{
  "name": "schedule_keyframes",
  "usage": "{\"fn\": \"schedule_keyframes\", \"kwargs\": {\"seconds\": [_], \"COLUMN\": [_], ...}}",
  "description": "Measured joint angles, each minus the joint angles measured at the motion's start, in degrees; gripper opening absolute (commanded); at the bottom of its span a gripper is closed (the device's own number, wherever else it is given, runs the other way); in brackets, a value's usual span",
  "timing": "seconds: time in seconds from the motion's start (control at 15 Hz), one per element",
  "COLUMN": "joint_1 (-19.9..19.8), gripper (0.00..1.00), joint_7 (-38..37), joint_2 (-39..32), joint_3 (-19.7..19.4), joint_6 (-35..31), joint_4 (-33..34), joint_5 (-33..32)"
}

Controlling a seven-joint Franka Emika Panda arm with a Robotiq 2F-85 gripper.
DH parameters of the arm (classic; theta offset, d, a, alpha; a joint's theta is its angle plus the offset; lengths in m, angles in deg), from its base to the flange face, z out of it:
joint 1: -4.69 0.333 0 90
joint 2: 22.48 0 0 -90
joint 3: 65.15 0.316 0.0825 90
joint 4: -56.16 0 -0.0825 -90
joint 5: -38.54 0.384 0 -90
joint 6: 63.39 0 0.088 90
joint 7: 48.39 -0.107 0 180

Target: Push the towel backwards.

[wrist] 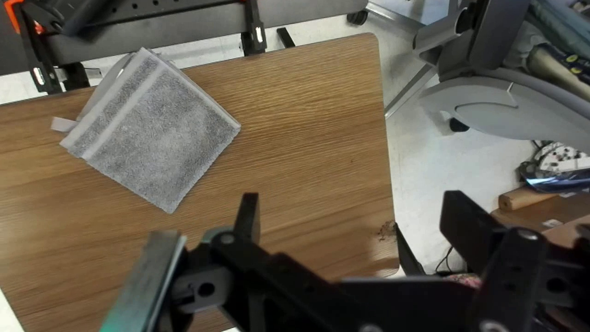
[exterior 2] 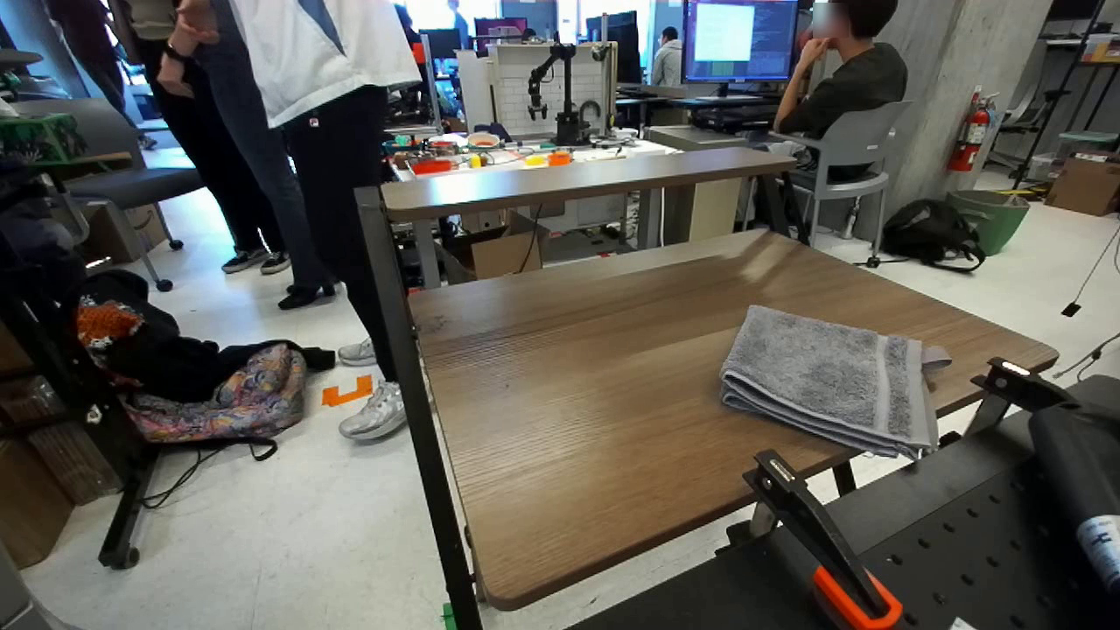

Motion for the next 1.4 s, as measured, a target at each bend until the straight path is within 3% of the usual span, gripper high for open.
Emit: {"fn": "schedule_keyframes", "kwargs": {"seconds": [0.8, 1.4], "joint_1": [-3.36, -4.16], "gripper": [1.0, 1.0], "joint_7": [0.15, -0.41], "joint_2": [-17.39, -33.52], "joint_3": [-1.7, -4.52], "joint_6": [-32.48, -49.08], "joint_4": [-13.18, -16.01], "joint_5": [-2.0, -7.05]}}
